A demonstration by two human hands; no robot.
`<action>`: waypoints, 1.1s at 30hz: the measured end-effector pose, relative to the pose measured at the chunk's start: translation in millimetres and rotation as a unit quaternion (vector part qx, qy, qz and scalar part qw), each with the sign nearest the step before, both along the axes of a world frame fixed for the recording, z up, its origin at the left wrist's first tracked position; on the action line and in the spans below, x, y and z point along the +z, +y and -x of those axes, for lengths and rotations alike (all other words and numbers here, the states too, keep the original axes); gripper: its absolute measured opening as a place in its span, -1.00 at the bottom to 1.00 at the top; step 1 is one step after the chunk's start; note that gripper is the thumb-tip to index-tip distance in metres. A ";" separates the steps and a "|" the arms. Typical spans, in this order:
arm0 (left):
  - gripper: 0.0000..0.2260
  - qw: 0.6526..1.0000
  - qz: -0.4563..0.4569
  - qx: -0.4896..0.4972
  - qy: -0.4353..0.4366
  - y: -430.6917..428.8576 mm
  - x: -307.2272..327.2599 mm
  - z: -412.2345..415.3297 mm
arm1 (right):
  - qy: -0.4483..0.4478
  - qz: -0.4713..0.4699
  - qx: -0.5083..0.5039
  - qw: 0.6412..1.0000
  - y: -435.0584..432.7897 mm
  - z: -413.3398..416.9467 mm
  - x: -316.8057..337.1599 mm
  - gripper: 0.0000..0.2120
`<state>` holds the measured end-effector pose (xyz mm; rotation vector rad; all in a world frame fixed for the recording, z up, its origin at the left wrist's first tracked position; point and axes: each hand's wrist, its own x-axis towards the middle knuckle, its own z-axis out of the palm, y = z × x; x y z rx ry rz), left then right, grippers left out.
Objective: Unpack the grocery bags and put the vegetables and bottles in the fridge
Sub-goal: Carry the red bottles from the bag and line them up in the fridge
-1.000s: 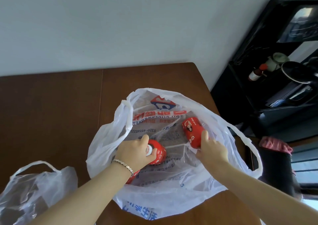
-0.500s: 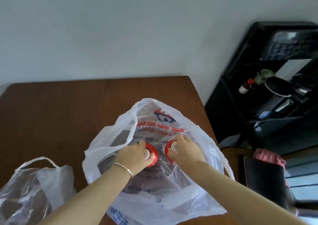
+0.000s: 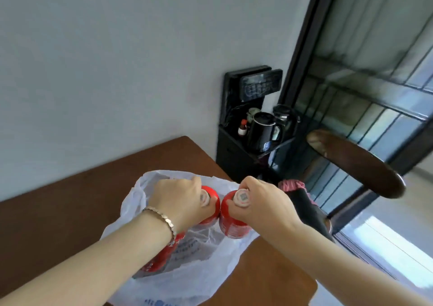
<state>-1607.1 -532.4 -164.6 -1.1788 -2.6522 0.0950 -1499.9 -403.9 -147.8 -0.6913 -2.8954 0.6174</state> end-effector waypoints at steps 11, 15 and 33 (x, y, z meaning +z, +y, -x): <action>-0.64 0.920 -0.011 -0.392 -0.024 113.6 56.8 -218.4 | 0.033 -0.010 -0.328 0.944 35.0 -272.1 46.4 -0.63; -0.61 0.859 -0.005 -0.511 -0.015 164.5 63.5 -342.1 | 0.054 -0.006 -0.451 0.891 42.1 -407.9 49.8 -0.64; -0.69 0.609 -0.093 -0.781 -0.103 273.3 106.2 -958.2 | 0.060 -0.160 -0.778 0.605 9.5 -969.0 91.0 -0.77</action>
